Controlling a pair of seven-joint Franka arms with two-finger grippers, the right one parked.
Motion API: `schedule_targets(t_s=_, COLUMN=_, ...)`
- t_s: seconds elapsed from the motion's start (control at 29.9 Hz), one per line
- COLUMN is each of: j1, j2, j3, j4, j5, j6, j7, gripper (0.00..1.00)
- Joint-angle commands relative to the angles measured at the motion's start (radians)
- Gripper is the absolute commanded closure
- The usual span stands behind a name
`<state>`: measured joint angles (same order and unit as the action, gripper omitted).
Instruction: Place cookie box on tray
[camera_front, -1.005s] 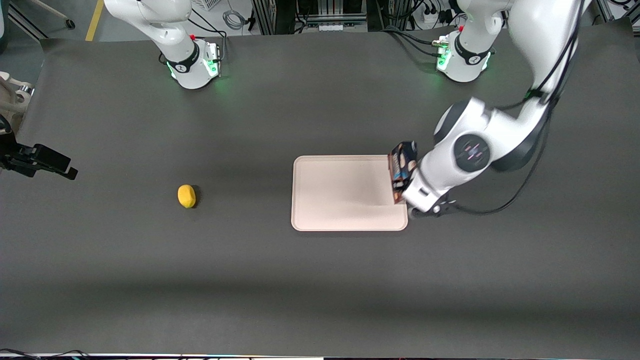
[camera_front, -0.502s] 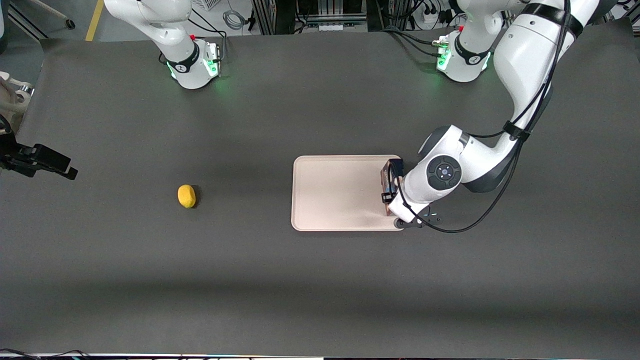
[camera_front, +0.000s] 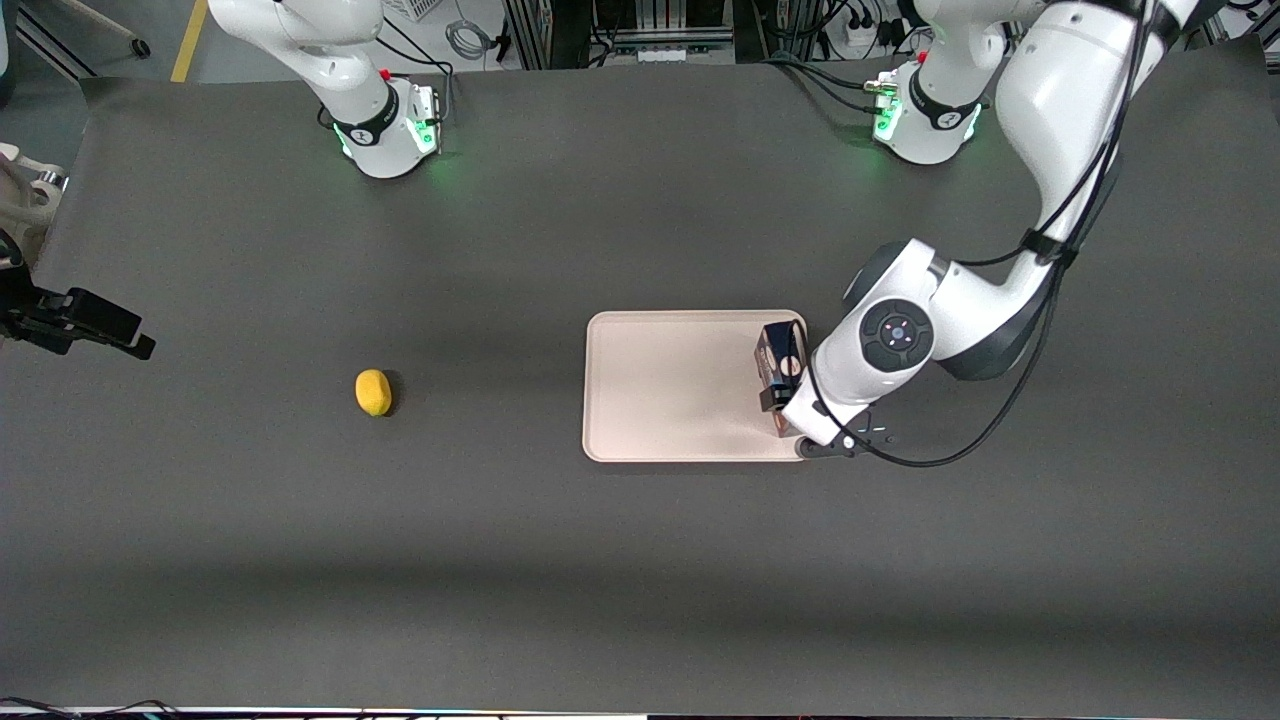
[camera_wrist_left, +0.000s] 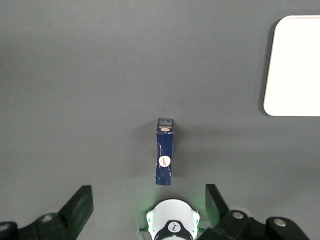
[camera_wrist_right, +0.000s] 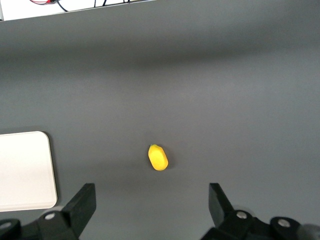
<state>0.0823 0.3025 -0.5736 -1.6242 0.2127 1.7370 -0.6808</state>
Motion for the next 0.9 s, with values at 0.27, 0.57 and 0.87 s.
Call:
schedule_targets(t_s=0.27, j1=0.011, j2=-0.347, j3=0.305, j4=0.090, j5=-0.153, j6=-0.458, j7=0.483, gripper=0.00)
schedule_targets(t_s=0.57, j1=0.013, j2=-0.545, j3=0.442, j4=-0.181, j5=-0.210, j6=-0.343, j7=0.656, gripper=0.00)
schedule_targets(t_s=0.87, j1=0.013, j2=-0.657, j3=0.442, j4=-0.398, j5=-0.246, j6=-0.174, j7=0.656, gripper=0.00)
